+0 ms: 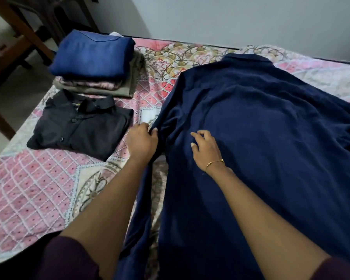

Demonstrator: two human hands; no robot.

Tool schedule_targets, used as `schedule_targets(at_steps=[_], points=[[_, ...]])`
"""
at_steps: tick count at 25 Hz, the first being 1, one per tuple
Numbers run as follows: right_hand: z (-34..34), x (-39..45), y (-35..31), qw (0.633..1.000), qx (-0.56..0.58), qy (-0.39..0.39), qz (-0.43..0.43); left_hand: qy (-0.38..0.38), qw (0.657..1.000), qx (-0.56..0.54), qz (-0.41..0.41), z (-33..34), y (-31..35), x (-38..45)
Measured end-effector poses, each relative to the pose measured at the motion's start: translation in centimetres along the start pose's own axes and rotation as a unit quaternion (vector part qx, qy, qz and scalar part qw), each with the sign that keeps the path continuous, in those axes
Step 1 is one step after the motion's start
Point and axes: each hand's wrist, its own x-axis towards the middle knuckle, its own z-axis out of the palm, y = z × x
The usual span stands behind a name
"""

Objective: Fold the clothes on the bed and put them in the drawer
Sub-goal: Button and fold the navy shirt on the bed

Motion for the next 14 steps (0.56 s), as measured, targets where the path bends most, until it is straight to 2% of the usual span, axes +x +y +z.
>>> schedule_targets(at_steps=[5,7,11,14], points=[[1.2,6.5,-1.1,0.995,-0.101,0.020,-0.013,-0.121,0.992,0.021,-0.026,2.4,1.7,5.5],[1.4,8.1,-1.1,0.985,-0.170,-0.002,-0.008,-0.138,0.989,0.015,-0.048,2.9,2.0,7.1],[2.2,10.0,-1.3,0.968,-0.239,-0.058,-0.047,-0.012,0.980,-0.090,-0.175,1.7,1.4,10.5],[2.2,11.5,-2.0,0.963,-0.247,-0.095,-0.059,0.019,0.980,-0.105,-0.171,0.5,2.1,12.6]])
